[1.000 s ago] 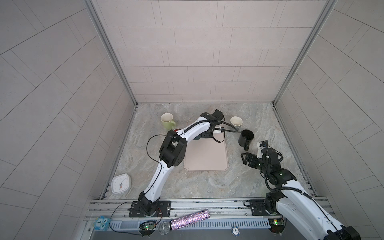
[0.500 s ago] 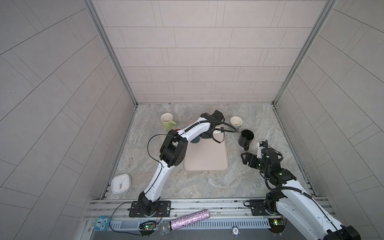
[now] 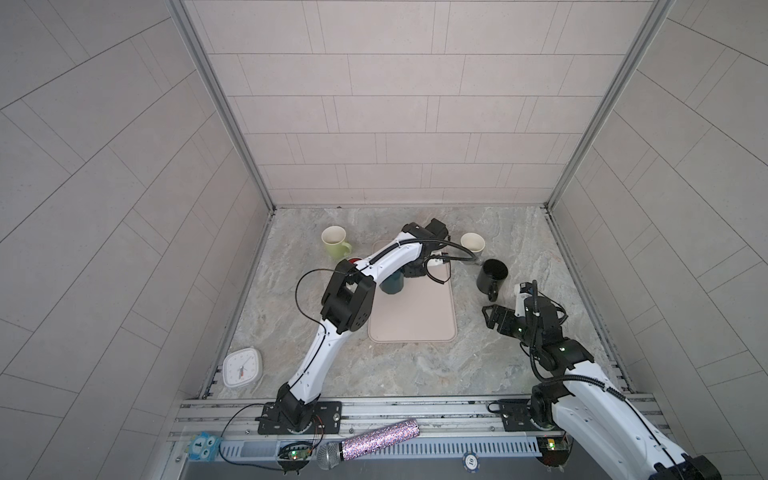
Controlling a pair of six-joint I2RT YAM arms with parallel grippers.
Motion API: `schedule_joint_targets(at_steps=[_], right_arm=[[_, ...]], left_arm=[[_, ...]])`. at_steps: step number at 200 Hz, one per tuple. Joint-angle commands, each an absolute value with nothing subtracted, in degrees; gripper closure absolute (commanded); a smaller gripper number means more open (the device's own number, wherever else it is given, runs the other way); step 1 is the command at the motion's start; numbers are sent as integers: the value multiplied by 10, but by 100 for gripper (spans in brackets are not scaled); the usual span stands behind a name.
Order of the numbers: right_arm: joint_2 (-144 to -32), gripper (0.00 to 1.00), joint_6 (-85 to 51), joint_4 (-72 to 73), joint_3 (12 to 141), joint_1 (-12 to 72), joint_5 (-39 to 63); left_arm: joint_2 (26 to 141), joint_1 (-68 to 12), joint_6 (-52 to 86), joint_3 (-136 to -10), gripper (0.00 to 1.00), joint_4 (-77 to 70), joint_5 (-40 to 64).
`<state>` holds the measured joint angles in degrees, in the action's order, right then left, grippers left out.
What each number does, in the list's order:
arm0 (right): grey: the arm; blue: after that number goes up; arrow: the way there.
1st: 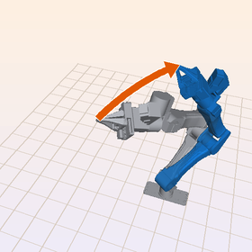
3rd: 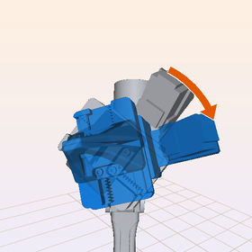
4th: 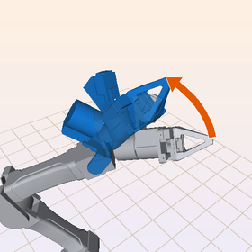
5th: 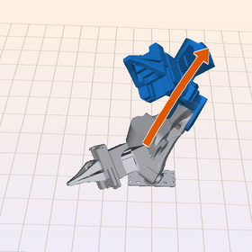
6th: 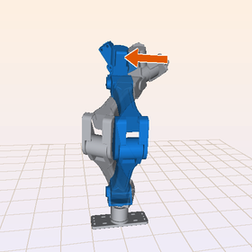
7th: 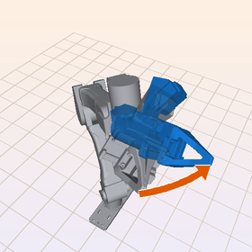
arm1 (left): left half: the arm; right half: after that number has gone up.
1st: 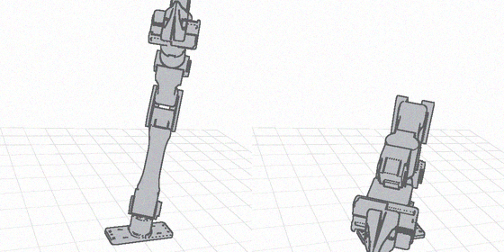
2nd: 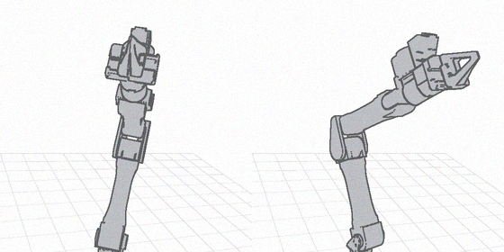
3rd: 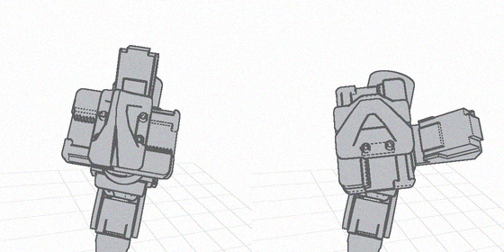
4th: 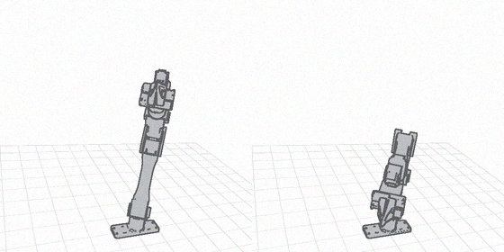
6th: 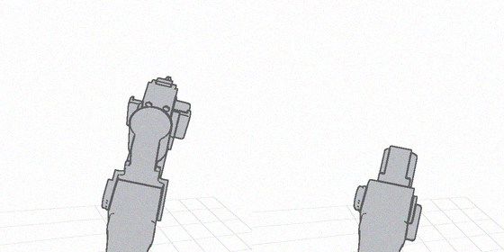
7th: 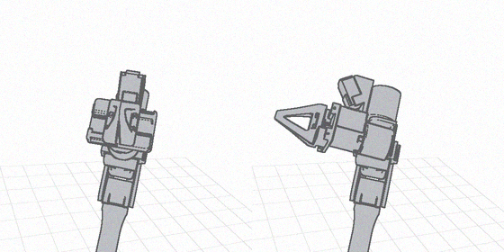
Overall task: Turn the mug right side up
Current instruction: Pick up the mug from the tray.
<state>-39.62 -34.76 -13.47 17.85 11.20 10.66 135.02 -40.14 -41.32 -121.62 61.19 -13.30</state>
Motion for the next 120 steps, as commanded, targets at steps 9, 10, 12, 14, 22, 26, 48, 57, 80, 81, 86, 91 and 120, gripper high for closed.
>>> schedule_joint_targets(at_steps=[9,10,12,14,22,26,48,57,80,81,86,91,120], right_arm=[[-389,5,-349,-129,171,111,110],[-389,5,-350,-129,171,110,109],[-389,5,-349,-129,171,110,110],[-389,5,-350,-129,171,110,110],[-388,5,-349,-129,171,110,111],[-388,5,-350,-129,170,110,111],[-386,5,-349,-131,169,110,110],[-384,5,-349,-131,169,110,110],[-381,5,-350,-134,168,109,110],[-381,5,-350,-134,168,109,109],[-380,5,-350,-134,168,110,110],[-379,5,-350,-134,167,110,110],[-380,5,-344,-134,176,109,126]], left_arm=[[1358,-395,-392,-1227,71,654,-132],[1358,-395,-392,-1226,71,654,-132],[1359,-395,-392,-1226,71,654,-133],[1359,-395,-391,-1226,71,655,-132],[1360,-393,-391,-1227,71,655,-133],[1360,-393,-389,-1227,72,656,-131],[1361,-392,-386,-1230,82,656,-116],[1361,-392,-385,-1231,88,657,-110],[1363,-392,-384,-1237,98,664,-111],[1363,-392,-384,-1237,98,664,-112],[1363,-391,-384,-1237,99,663,-112],[1363,-391,-383,-1237,99,663,-112],[1358,-390,-362,-1249,100,664,-106]])
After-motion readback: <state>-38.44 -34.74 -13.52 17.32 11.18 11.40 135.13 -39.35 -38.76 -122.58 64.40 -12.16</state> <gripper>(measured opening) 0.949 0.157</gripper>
